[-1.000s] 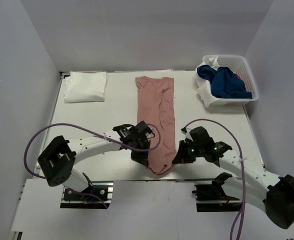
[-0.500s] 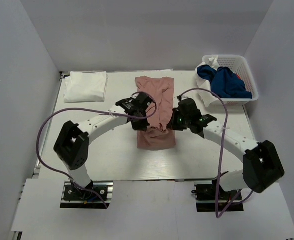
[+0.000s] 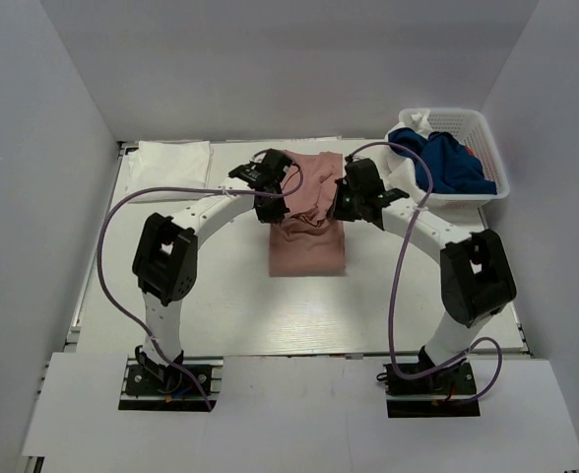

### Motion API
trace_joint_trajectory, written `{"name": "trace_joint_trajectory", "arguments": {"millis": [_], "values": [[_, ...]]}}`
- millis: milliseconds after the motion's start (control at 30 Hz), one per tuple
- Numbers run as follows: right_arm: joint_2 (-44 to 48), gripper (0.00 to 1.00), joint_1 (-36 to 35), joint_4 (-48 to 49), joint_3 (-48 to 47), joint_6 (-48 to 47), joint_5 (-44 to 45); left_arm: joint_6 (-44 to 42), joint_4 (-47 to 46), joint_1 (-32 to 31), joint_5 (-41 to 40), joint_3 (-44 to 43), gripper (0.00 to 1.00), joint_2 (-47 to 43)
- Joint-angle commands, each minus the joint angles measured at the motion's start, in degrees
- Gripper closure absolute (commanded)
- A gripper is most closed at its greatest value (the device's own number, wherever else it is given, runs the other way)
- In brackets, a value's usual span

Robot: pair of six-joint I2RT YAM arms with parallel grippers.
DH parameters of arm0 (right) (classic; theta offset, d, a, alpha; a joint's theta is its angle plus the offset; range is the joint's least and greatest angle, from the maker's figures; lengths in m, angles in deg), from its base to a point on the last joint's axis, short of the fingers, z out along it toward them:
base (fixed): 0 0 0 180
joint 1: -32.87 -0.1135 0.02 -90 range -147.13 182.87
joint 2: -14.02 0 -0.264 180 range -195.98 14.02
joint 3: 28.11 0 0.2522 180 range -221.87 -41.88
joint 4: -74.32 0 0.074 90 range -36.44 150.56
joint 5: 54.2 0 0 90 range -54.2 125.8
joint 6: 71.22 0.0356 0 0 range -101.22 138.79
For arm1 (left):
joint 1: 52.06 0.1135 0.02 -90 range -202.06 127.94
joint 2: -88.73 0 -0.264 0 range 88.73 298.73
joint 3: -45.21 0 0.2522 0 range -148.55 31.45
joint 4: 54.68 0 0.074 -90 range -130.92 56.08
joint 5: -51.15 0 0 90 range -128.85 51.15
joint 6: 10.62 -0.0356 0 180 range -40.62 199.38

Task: Fold and stack the t-shirts

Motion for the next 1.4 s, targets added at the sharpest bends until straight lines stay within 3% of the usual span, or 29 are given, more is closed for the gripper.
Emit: {"name": "trace_joint_trajectory", "arguments": {"millis": [0, 467, 700, 933, 1133, 1367], "values": [[-2.7, 1.00, 1.3, 0.2, -3.5, -0.4, -2.4, -3.8, -1.5, 1.7, 2.4, -2.1, 1.00, 1.6], [-12.8, 1.00, 4.6, -2.1, -9.9, 3.3, 0.5, -5.4, -3.9, 5.9, 7.3, -9.5, 1.00, 10.8], [-12.1, 1.00, 5.1, -2.9, -10.0, 3.9, 0.7, -7.6, -5.7, 6.4, 10.7, -8.9, 1.00, 9.5], [-5.3, 1.00, 5.0, 0.6, -4.9, 3.9, -0.3, -8.6, -6.4, 6.4, 13.8, -7.9, 1.00, 7.1], [-6.5, 1.00, 5.4, 0.3, -6.1, 3.6, -0.1, -8.0, -9.1, 6.4, 12.3, -6.8, 1.00, 6.0], [-13.0, 1.00, 6.4, -1.5, -10.8, 3.7, 0.2, -6.3, -6.6, 7.7, 8.7, -10.2, 1.00, 10.8]]}}
